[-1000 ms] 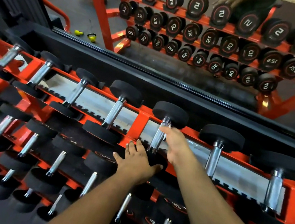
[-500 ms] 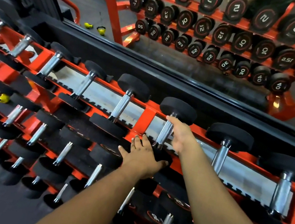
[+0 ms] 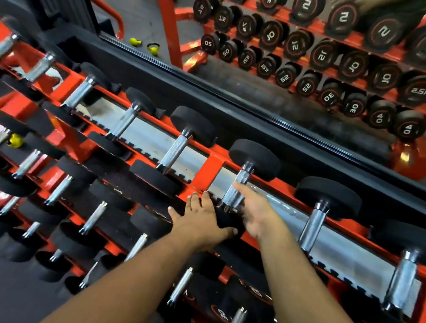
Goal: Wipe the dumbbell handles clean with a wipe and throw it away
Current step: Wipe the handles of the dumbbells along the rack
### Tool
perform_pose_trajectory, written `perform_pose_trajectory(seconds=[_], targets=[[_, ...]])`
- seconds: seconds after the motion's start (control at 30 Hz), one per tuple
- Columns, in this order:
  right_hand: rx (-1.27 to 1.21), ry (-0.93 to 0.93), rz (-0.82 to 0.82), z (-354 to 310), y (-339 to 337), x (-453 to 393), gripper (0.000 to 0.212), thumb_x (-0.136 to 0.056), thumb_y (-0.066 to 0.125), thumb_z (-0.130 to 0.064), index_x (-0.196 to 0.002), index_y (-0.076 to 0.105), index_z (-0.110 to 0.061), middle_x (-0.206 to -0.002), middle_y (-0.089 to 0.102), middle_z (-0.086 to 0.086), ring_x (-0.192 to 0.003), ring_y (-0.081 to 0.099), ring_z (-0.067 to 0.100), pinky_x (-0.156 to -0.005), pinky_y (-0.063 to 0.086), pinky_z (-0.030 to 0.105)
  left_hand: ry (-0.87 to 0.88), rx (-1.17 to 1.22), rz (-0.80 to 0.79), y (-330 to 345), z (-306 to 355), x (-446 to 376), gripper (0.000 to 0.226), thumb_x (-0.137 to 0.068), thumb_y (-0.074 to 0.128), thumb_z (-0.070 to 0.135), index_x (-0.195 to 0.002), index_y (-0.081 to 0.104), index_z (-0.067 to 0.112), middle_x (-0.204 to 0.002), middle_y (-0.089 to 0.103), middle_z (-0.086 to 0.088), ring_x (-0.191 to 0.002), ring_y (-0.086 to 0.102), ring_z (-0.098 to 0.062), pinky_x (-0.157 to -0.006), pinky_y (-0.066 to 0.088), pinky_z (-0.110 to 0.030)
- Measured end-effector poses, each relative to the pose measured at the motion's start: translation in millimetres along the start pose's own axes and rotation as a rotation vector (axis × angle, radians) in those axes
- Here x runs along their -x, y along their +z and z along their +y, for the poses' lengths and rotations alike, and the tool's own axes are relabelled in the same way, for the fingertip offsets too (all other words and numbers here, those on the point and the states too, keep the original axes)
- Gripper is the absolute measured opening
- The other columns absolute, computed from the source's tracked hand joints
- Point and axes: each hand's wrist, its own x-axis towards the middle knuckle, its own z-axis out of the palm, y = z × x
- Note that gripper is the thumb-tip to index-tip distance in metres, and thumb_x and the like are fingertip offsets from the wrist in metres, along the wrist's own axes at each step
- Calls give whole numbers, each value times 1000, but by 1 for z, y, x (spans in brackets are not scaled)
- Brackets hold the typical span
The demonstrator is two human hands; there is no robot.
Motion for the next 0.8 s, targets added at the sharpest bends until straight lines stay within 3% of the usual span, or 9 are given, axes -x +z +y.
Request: perform_pose_trajectory(seconds=[0.2, 0.27, 0.37, 0.47, 0.57, 0.63, 0.67, 0.73, 0.8], targets=[[179, -45, -5, 11, -3, -1, 27, -94, 67, -28, -109, 70, -6, -97, 76, 18, -69, 70, 25, -45, 49, 26, -12, -1, 8, 0, 2, 2, 126, -79, 56, 81, -161, -12, 13, -170, -3, -14, -157, 2, -30, -118, -3, -72], [206, -48, 30, 16, 4, -3, 23, -92, 69, -24, -106, 71, -6, -94, 76, 16, -72, 71, 26, -49, 53, 27, -17, -1, 7, -1, 3, 4, 126, -79, 56, 81, -161, -12, 14, -170, -3, -14, -157, 2, -30, -118, -3, -72], [229, -99, 146, 30, -3, -10, 14, -89, 68, -17, -98, 73, -9, -89, 77, 10, -83, 73, 28, -78, 61, 44, 3, -12, 18, 0, 0, 4, 126, -80, 54, 83, -161, -13, 12, -170, -4, -15, -157, 2, -31, -118, -2, -73], [363, -323, 345, 28, -12, -6, 16, -89, 59, -10, -96, 71, -5, -82, 71, 10, -74, 65, 27, -68, 52, 37, 21, -10, 34, 2, -3, 2, 126, -80, 53, 84, -161, -12, 12, -170, -3, -16, -157, 2, -31, -118, -1, -73], [858, -784, 500, 3, -11, -2, 27, -96, 54, -12, -117, 71, -16, -100, 73, 9, -80, 63, 26, -68, 49, 35, 37, 15, 33, 3, -4, 2, 127, -79, 54, 83, -161, -12, 11, -169, -5, -18, -157, -1, -31, -117, -3, -73], [1247, -1042, 464, -15, -6, -5, 40, -98, 48, -12, -135, 63, -21, -129, 68, 7, -108, 66, 27, -88, 53, 38, 55, 31, 49, 4, -6, 1, 127, -79, 54, 83, -161, -11, 11, -169, -6, -18, -157, -3, -31, -117, -4, -73], [1507, -1080, 371, -21, -5, -9, 45, -98, 45, -12, -140, 58, -21, -142, 60, 6, -124, 60, 26, -101, 48, 40, 65, 44, 60, 5, -7, 0, 127, -78, 54, 83, -161, -10, 11, -169, -6, -17, -157, -3, -31, -117, -4, -73], [2009, -989, 156, -25, -6, -11, 50, -99, 39, -10, -148, 46, -20, -157, 42, 4, -145, 39, 22, -117, 31, 41, 83, 60, 86, 8, -7, 0, 126, -79, 54, 83, -161, -8, 10, -169, -5, -17, -157, -3, -31, -117, -4, -73], [2230, -922, 24, -24, -8, -5, 53, -101, 37, -11, -153, 38, -21, -162, 33, 1, -152, 24, 20, -122, 18, 43, 105, 73, 112, 12, -10, -2, 125, -79, 54, 82, -161, -7, 10, -169, -4, -18, -157, -2, -32, -117, -4, -73]])
